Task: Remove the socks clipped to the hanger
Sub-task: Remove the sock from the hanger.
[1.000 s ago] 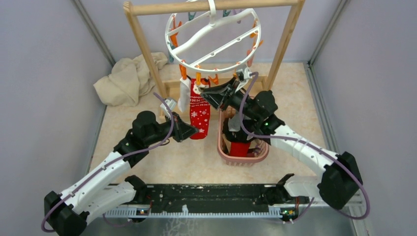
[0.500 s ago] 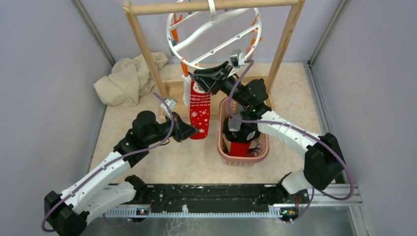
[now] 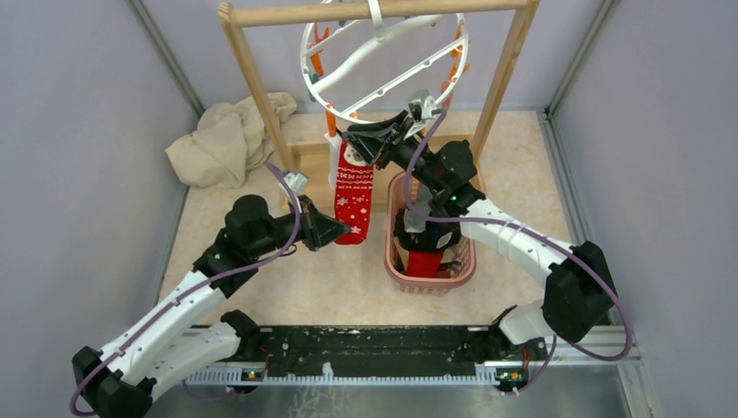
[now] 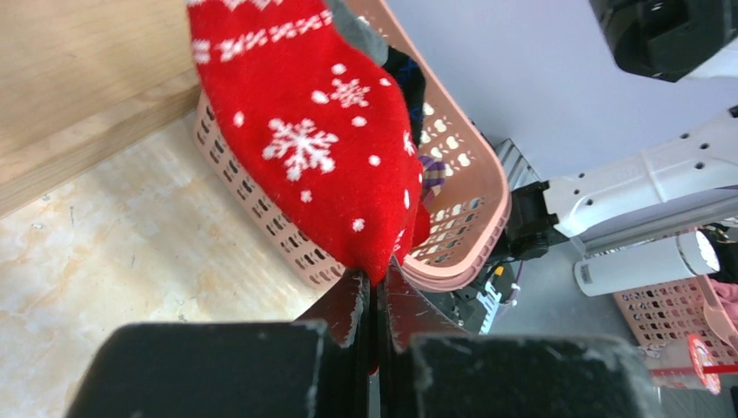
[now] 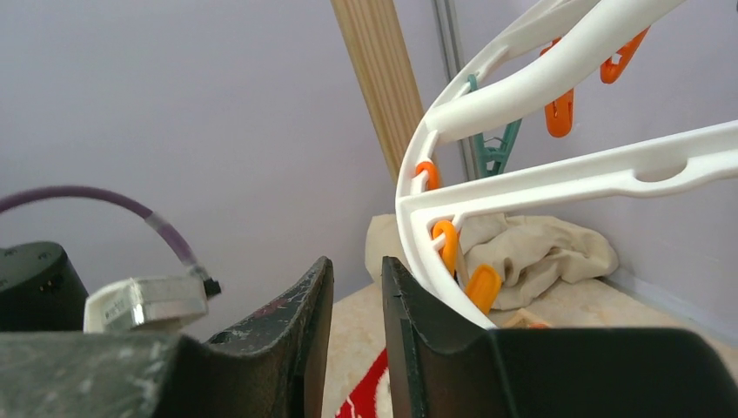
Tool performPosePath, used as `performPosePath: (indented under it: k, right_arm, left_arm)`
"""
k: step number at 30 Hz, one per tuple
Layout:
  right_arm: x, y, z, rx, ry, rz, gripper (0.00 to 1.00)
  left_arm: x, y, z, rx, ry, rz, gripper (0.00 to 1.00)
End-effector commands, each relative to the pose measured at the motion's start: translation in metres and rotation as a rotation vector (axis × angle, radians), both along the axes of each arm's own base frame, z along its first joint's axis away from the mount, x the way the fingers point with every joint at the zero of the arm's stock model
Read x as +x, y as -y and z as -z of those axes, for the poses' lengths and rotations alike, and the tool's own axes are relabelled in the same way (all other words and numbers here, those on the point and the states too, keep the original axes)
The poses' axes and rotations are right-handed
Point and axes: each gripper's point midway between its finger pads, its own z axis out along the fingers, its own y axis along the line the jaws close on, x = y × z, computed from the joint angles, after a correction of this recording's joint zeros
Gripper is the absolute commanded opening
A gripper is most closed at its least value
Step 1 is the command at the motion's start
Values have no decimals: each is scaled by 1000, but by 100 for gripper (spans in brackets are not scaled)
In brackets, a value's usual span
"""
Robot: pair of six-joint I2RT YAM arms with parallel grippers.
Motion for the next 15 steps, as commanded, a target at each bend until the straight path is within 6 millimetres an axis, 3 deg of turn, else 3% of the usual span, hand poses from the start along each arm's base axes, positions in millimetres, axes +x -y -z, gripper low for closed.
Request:
performPosePath:
  k: [1, 9, 15]
  right_arm:
    - [-26, 10, -24, -13, 109, -18, 28]
    - [-35, 9, -17, -70, 119, -54, 36]
    - [-38, 9, -13, -96, 117, -67, 37]
  left_arm:
    - [-13, -1, -41, -52, 67, 46, 0]
    - [-22, 1, -60, -41, 60, 95, 2]
    - [-27, -1, -69, -43, 60, 108, 2]
